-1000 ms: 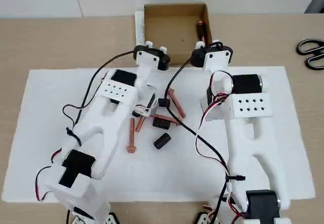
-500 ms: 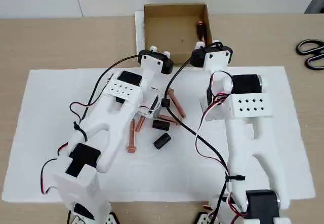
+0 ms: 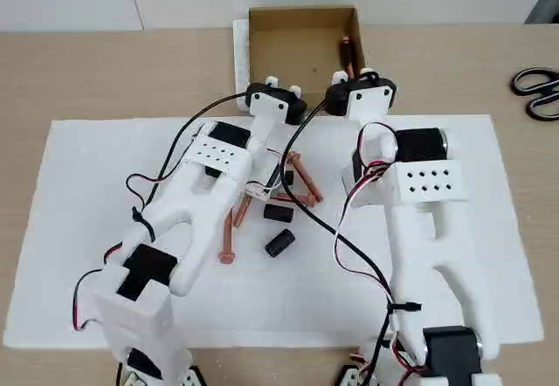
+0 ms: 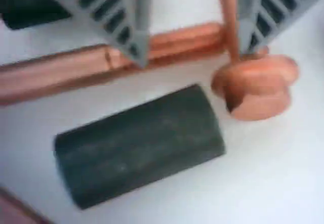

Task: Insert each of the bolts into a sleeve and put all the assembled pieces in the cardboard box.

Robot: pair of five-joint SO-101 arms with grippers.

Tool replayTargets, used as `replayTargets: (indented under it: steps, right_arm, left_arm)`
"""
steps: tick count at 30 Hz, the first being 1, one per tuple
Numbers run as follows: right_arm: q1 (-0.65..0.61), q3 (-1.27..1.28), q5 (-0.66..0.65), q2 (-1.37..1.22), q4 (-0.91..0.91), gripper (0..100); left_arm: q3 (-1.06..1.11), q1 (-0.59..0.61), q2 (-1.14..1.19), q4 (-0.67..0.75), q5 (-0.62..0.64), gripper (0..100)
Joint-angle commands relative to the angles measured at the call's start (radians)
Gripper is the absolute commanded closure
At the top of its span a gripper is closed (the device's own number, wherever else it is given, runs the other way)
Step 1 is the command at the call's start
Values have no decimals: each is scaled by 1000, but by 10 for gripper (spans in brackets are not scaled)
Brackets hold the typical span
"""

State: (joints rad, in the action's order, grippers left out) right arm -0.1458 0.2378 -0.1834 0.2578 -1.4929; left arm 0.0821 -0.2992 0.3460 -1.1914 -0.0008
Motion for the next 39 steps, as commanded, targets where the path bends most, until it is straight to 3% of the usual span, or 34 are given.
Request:
replayTargets:
  steps: [1, 35, 39]
  right_arm:
    - [-4, -6, 0, 2, 13, 778]
    - [-4, -6, 0, 2, 13, 777]
    - [-4, -6, 2, 2, 13, 777]
  left_arm:
    - [2, 44, 25, 8, 6, 920]
    - [51, 72, 32, -2, 49, 926]
    - [51, 71, 32, -2, 57, 992]
